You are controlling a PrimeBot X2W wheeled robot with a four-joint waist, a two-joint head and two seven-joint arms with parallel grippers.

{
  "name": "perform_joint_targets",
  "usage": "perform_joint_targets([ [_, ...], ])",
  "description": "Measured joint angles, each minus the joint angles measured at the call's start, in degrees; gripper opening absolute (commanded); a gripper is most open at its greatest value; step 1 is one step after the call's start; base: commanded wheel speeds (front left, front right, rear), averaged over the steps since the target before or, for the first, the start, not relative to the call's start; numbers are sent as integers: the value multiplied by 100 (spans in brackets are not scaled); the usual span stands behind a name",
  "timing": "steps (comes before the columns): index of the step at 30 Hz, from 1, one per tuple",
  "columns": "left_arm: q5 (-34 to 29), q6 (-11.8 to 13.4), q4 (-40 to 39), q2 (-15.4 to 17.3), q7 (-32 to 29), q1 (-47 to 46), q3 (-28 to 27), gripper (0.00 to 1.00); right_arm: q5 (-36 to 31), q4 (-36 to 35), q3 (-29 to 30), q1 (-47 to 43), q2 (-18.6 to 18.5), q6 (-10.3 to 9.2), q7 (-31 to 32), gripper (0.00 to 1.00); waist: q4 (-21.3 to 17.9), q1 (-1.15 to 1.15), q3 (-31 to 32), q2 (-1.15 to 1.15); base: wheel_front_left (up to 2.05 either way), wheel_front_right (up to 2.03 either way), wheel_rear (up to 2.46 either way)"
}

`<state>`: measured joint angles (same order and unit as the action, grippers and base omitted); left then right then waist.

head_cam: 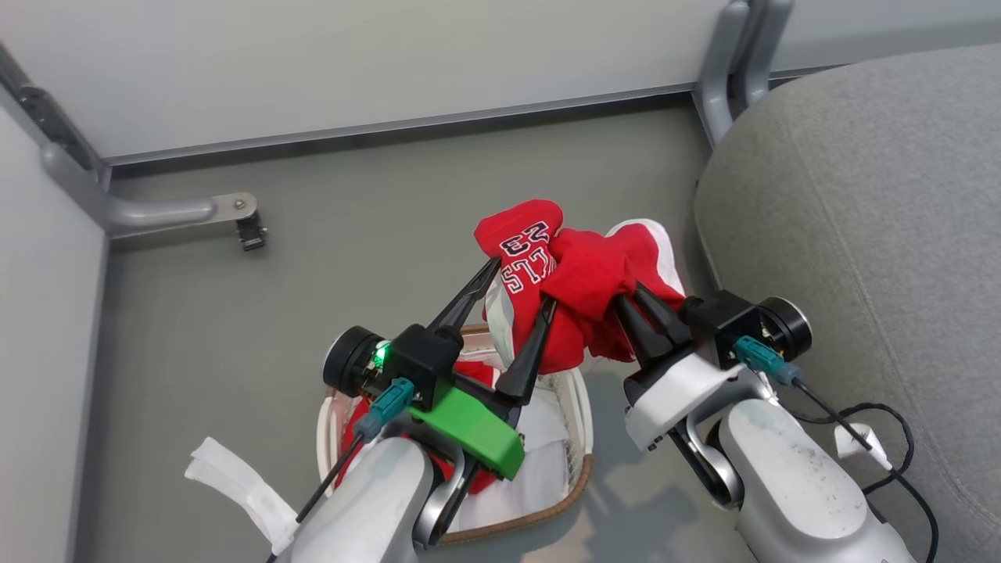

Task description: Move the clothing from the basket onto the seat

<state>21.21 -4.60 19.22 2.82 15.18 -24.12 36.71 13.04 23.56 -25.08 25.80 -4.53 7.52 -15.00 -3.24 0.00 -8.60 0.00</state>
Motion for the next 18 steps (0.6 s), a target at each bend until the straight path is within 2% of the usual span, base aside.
perform_joint_targets([
  [7, -233, -194, -3, -3, -1, 250, -165, 100, 40, -368, 365, -344, -12, 0, 0, 0, -693, 0, -33, 0, 0, 0, 0],
  [18, -175, -265, -47, -5, -1, 480, -99, 100, 80, -698, 690, -742, -5, 0, 0, 0, -1898, 0, -28, 0, 0, 0, 0],
])
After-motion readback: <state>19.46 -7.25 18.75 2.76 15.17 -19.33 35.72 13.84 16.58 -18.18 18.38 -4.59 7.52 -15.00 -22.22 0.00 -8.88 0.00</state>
